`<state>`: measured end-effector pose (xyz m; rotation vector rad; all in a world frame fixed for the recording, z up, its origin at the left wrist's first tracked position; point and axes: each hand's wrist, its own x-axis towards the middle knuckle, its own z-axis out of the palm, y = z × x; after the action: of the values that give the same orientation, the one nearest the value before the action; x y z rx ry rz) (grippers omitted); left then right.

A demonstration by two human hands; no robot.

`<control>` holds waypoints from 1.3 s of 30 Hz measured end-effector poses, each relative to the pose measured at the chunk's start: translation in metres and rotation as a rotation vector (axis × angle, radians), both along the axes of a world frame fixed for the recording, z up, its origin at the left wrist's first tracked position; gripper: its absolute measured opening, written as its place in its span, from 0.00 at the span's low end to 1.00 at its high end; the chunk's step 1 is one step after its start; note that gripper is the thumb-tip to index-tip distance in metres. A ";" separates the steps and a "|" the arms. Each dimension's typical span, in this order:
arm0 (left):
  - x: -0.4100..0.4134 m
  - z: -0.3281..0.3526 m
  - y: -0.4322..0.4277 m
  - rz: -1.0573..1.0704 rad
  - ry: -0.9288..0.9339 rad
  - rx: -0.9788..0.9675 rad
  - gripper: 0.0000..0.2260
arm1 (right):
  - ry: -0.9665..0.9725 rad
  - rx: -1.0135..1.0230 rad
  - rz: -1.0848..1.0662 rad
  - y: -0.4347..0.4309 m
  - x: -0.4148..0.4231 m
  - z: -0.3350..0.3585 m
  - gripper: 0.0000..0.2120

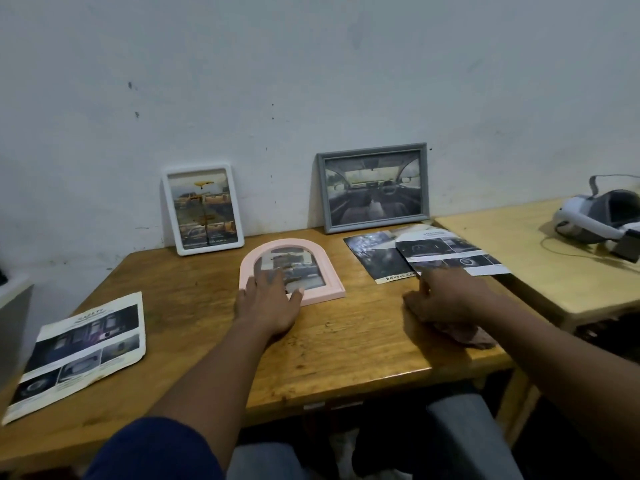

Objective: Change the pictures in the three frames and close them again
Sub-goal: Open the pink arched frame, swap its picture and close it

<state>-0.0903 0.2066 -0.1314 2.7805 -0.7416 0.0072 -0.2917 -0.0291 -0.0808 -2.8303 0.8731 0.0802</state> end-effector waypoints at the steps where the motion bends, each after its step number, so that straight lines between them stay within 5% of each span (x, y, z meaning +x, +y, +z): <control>1: -0.001 -0.001 0.001 0.003 -0.003 -0.021 0.32 | -0.011 -0.002 -0.008 0.001 -0.005 -0.007 0.20; 7: -0.001 0.007 0.010 -0.001 0.040 -0.136 0.30 | -0.185 -0.134 0.130 0.021 -0.008 -0.034 0.18; 14: 0.024 0.024 0.029 0.060 0.075 -0.292 0.26 | -0.457 0.277 0.164 0.052 0.061 0.003 0.08; 23: 0.070 0.022 0.030 0.056 0.075 -0.297 0.28 | -0.520 0.299 0.330 0.081 0.219 0.035 0.07; 29: 0.088 0.017 0.027 0.015 0.010 -0.134 0.35 | -0.239 0.233 0.540 0.095 0.271 -0.005 0.09; 35: 0.085 0.020 0.024 0.008 0.003 -0.016 0.36 | -0.232 0.021 0.658 0.090 0.261 -0.029 0.23; 39: 0.087 0.018 0.022 0.027 0.001 0.034 0.32 | -0.155 -0.076 0.569 0.085 0.240 -0.009 0.20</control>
<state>-0.0033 0.2289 -0.1135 2.8222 -0.7096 -0.0016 -0.0514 0.0562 -0.0897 -3.0104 0.0247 -0.0988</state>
